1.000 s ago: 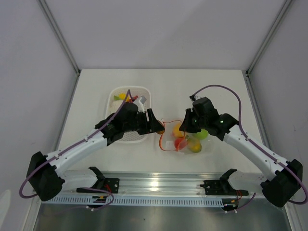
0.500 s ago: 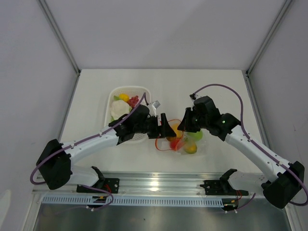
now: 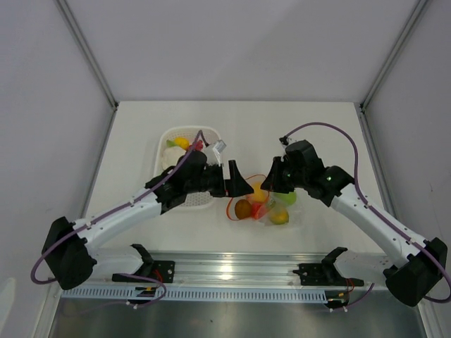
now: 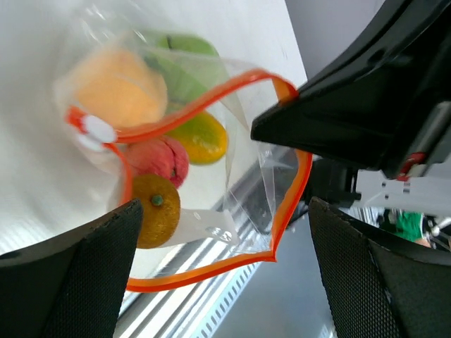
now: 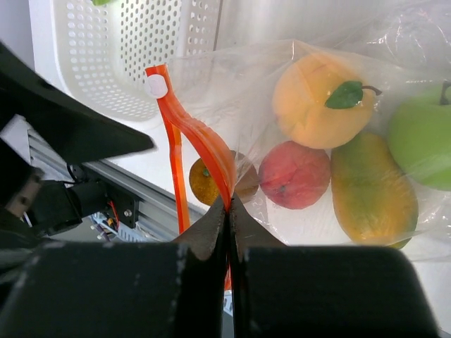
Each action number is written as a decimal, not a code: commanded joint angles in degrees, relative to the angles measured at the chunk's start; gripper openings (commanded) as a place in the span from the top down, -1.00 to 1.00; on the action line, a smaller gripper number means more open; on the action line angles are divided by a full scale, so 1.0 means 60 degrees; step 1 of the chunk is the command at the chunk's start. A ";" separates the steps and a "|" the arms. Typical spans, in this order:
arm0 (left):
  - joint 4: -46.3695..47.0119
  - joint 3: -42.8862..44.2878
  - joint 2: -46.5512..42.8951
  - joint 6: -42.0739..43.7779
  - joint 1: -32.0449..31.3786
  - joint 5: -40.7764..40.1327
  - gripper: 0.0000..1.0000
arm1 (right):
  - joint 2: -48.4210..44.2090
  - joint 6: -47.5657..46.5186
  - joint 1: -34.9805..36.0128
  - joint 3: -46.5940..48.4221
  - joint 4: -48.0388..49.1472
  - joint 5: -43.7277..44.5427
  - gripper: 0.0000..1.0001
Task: Place the food in the zip-top bag and seal the zipper
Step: Place the fake fruit in the zipper food storage bag, then pick up the fake vegetable from the bin.
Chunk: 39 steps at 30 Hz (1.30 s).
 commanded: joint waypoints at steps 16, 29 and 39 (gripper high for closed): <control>-0.5498 0.3426 0.0996 0.0869 0.3964 -0.4941 -0.99 | -0.0094 -0.0263 -0.0057 0.0341 0.0090 0.0184 1.00; -0.7284 0.5549 0.4438 -0.1286 0.5110 -0.5322 -0.99 | -0.0168 -0.0512 -0.0335 0.0239 -0.0028 0.0243 1.00; -0.8764 0.6956 0.6021 -0.2414 0.5359 -0.5585 -0.99 | -0.0241 -0.0614 -0.0555 0.0048 0.0016 0.0111 1.00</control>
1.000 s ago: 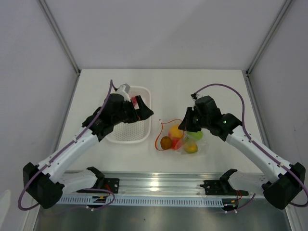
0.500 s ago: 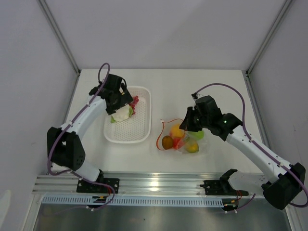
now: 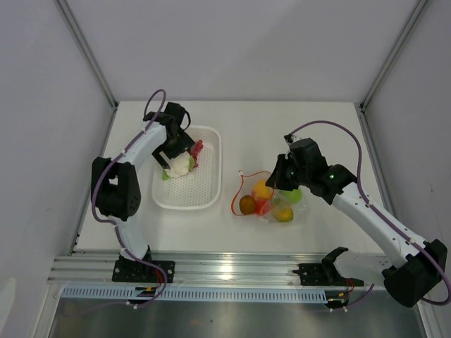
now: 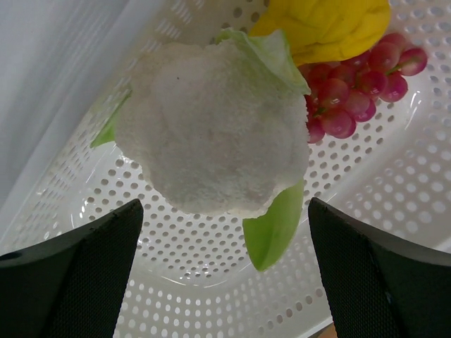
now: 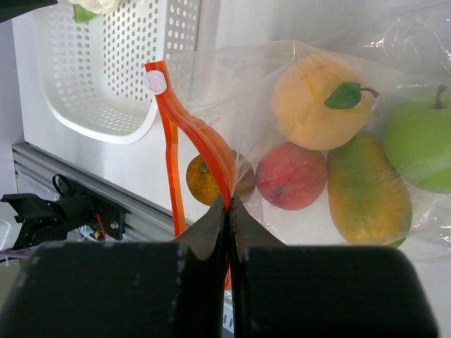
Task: Place the food in the zip-top bag and seal the zipper
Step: Pick up the fake vegetable from the bin.
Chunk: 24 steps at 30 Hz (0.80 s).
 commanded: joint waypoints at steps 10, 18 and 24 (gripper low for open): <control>-0.1891 0.1937 0.1461 -0.1135 0.0453 -0.0507 -0.99 | -0.0182 -0.0177 -0.0162 -0.0051 0.0301 -0.0265 1.00; -0.2567 0.2907 0.2357 -0.1355 0.0498 -0.0376 -0.99 | -0.0197 -0.0192 -0.0206 -0.0168 0.0316 -0.0250 1.00; -0.2245 0.2863 0.2650 -0.1107 0.0527 -0.0098 -0.99 | -0.0211 -0.0192 -0.0235 -0.0256 0.0360 -0.0250 1.00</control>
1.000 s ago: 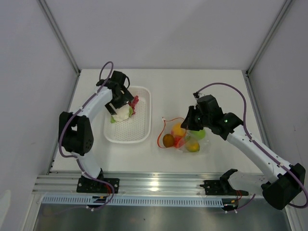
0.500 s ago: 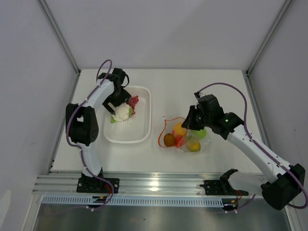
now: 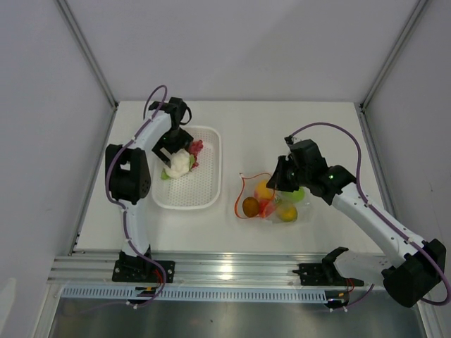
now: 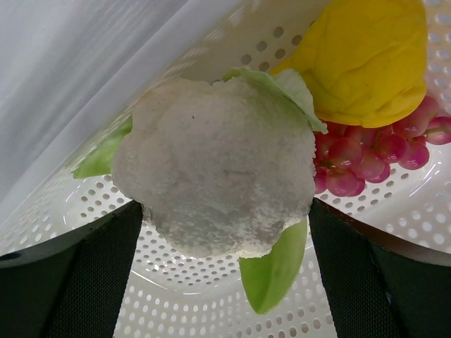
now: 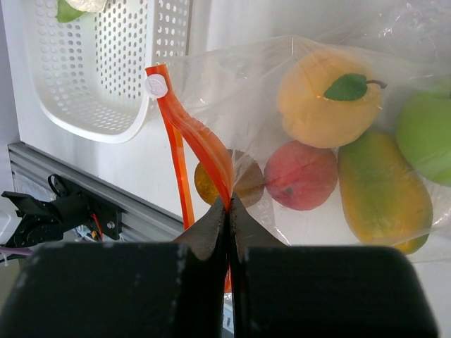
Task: Place the food in the zip-top bag and seal the zipper
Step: Pick up the fake vegetable from the bin.
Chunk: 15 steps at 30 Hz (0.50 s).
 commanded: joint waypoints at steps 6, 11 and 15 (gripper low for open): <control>0.0653 -0.0694 -0.0075 0.0210 0.0159 0.0117 -0.76 | -0.0255 -0.0130 -0.0064 -0.0045 0.0251 -0.0090 1.00; 0.1650 -0.1778 -0.0866 0.0692 0.0145 0.0293 0.18 | -0.0241 -0.0130 -0.0064 -0.0074 0.0265 -0.0061 1.00; 0.2294 -0.2336 -0.1510 0.0913 0.0130 0.0469 0.90 | -0.0226 -0.0072 -0.0079 -0.0045 0.0280 -0.0061 1.00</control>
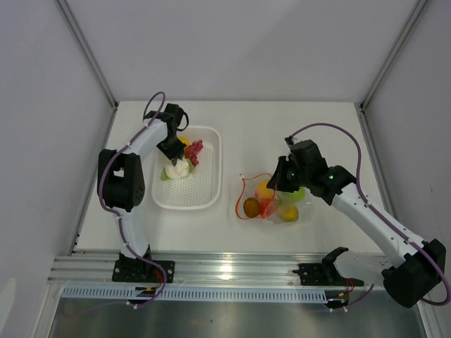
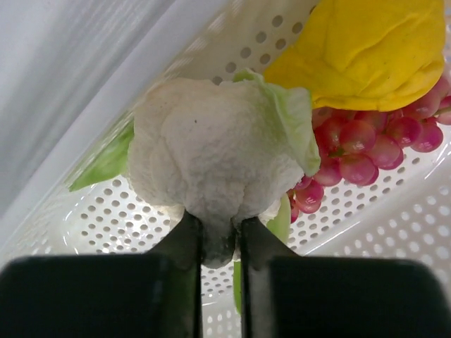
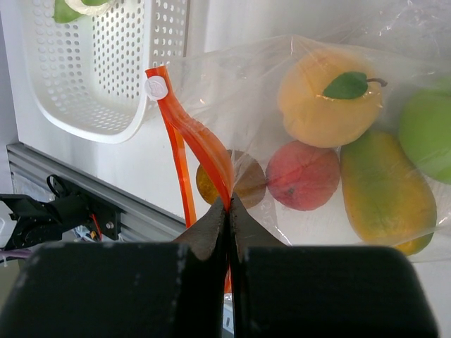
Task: Place the food in the zip-top bag and seal the zipper
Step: Pick up the fake vegetable from the bin.
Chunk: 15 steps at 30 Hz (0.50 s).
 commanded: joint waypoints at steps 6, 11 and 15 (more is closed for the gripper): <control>0.0967 -0.1166 -0.1930 0.0857 -0.0027 0.0496 0.99 | -0.0182 -0.0002 -0.0039 0.0116 0.0280 -0.0075 1.00; 0.2079 -0.1929 -0.3791 0.1648 -0.0334 0.1271 0.99 | -0.0124 0.0145 -0.0009 0.0350 0.0310 -0.0266 1.00; 0.3469 -0.2910 -0.5490 0.2349 -0.0554 0.3155 0.99 | -0.0080 0.0203 0.0064 0.0555 0.0265 -0.0353 1.00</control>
